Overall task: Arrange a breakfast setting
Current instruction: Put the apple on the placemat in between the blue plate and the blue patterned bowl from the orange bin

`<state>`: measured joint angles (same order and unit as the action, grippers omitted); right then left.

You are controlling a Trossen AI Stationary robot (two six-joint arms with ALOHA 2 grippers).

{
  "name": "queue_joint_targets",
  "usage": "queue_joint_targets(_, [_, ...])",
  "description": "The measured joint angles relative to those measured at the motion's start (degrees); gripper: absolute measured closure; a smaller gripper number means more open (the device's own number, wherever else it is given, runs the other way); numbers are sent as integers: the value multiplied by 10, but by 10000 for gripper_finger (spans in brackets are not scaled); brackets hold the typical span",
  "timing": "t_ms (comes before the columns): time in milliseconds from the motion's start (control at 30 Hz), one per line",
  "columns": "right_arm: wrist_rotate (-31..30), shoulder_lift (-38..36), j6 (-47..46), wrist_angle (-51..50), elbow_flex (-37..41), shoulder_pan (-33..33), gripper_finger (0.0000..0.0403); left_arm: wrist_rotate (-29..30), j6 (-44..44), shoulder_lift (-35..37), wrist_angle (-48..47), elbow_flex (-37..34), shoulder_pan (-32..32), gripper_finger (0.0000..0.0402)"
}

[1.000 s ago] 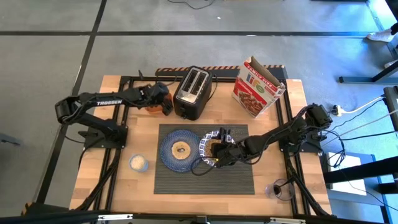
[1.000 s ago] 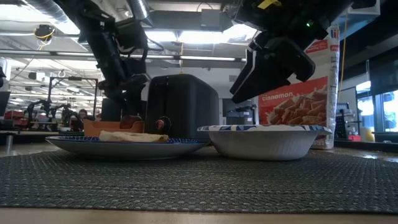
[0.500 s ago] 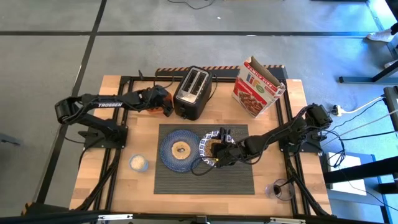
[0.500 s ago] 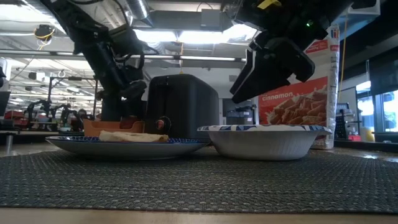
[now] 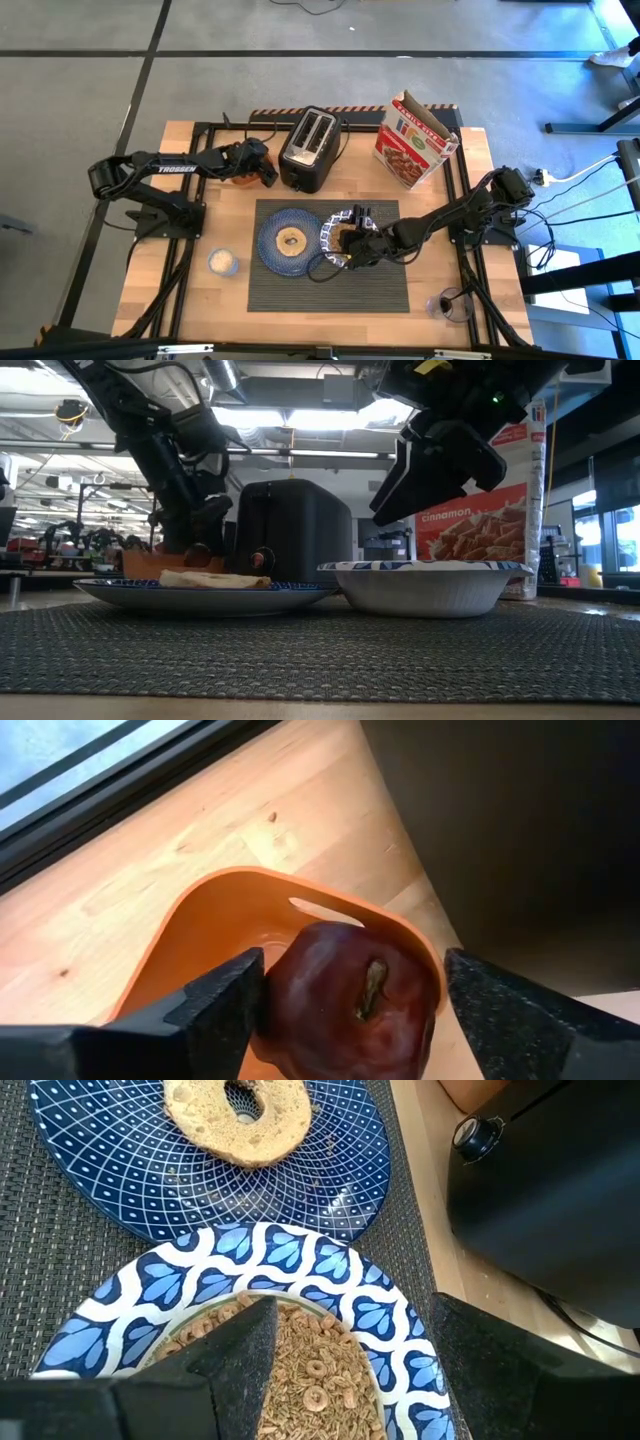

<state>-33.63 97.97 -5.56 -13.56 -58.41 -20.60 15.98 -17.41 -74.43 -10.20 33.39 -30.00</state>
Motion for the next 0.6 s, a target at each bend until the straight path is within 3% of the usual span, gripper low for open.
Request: queue_joint_targets(600, [0, 0, -2, 0, 0, 0, 148, 1, 16, 4, -4, 1, 1, 141])
